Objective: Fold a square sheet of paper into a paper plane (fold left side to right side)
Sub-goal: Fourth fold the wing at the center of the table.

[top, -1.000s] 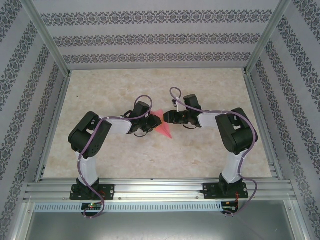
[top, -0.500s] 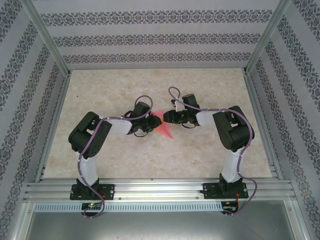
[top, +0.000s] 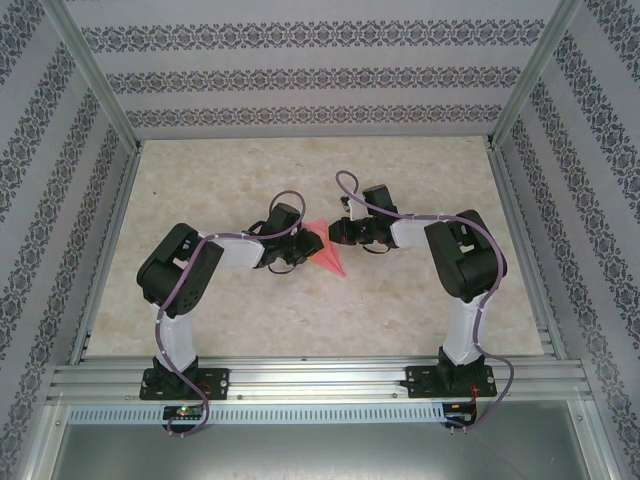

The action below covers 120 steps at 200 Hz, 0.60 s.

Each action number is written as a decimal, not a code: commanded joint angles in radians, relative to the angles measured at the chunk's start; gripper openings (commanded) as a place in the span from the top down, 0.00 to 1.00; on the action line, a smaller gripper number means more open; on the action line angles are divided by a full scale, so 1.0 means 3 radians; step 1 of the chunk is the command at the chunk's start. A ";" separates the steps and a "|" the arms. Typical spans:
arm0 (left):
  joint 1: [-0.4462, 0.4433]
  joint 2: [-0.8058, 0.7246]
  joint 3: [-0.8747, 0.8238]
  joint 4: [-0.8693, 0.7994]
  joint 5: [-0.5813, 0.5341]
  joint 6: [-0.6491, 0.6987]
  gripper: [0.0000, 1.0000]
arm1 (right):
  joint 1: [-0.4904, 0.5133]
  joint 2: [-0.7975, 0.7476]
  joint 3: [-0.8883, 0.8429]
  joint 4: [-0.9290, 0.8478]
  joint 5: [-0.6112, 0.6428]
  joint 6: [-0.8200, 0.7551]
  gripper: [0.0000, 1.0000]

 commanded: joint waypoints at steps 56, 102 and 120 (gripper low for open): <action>-0.0035 0.0017 0.0058 -0.0067 -0.0020 0.0026 0.74 | 0.0027 0.0143 0.0115 -0.0152 0.0151 -0.0170 0.95; -0.0034 0.0017 0.0062 -0.0072 -0.0021 0.0026 0.74 | 0.0026 0.0188 0.0149 -0.0157 0.0166 -0.0179 0.94; -0.0036 0.0017 0.0058 -0.0072 -0.0023 0.0029 0.74 | 0.0026 0.0220 0.0186 -0.0197 0.0174 -0.0198 0.94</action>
